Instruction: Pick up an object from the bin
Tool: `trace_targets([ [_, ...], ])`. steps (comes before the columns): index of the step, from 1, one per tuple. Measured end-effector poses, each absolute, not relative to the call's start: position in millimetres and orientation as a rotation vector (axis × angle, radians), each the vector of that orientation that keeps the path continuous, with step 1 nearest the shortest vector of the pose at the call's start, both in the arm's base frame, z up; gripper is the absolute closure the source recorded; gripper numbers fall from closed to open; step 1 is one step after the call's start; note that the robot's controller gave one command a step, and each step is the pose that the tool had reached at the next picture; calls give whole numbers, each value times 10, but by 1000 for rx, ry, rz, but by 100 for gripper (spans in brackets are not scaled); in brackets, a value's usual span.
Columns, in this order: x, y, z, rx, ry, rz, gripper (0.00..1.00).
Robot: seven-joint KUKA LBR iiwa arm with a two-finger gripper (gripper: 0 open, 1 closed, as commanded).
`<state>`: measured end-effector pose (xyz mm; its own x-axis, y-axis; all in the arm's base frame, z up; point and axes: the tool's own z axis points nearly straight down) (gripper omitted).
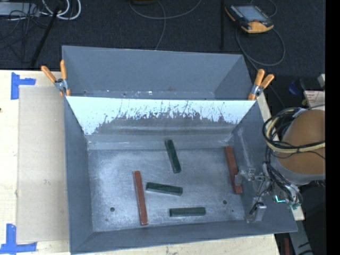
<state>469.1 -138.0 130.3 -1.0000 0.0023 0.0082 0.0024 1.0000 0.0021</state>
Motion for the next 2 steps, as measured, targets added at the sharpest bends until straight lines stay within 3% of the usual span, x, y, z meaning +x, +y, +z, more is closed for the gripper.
trace_targets([
  [1, 5126, -287, 684, 1006, -2975, -6, 0],
  [2, 5093, 651, 1174, 976, -2991, -7, 0],
])
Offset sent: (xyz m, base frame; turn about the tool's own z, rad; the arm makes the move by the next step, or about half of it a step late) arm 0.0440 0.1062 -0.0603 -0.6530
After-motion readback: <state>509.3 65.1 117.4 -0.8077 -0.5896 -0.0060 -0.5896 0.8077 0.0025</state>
